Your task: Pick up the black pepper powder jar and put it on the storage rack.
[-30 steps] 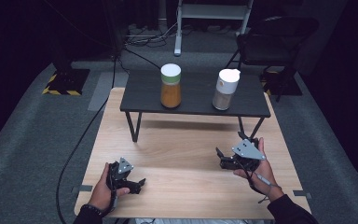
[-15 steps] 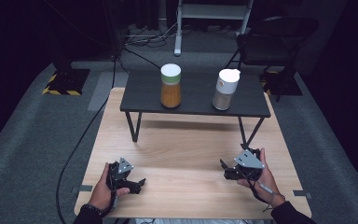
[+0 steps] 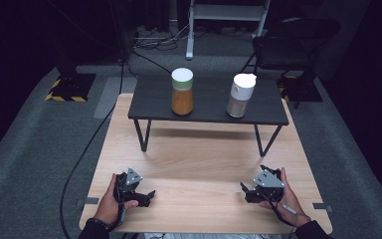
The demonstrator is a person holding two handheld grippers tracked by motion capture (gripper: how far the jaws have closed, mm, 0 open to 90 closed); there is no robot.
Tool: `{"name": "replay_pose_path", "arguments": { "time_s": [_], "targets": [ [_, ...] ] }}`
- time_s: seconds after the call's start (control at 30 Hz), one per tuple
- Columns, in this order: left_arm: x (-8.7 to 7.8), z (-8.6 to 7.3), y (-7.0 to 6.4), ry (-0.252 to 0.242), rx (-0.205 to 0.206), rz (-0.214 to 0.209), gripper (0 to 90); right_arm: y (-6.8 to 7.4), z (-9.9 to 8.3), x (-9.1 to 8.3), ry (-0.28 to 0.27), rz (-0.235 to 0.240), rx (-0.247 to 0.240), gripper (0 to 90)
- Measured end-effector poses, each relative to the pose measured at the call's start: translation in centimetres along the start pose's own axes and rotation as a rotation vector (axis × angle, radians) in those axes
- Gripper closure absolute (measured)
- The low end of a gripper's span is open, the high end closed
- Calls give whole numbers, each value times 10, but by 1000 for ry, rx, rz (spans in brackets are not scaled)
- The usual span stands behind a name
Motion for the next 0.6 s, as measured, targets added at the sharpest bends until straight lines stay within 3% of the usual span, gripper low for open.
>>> {"name": "replay_pose_path", "arguments": {
  "time_s": [0.47, 0.6],
  "targets": [
    [0, 0, 0, 0, 2, 0, 5, -13, -15, -1, 97, 14, 36, 42],
    [0, 0, 0, 1, 2, 0, 5, -21, -17, -1, 108, 33, 70, 41]
  ]
}}
Point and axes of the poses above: each handheld gripper's, and its own axes: x roughly forward along the jaws, z roughly out of its top, y roughly to its left, the point moved 4 cm from there along x, roughly forward along the jaws
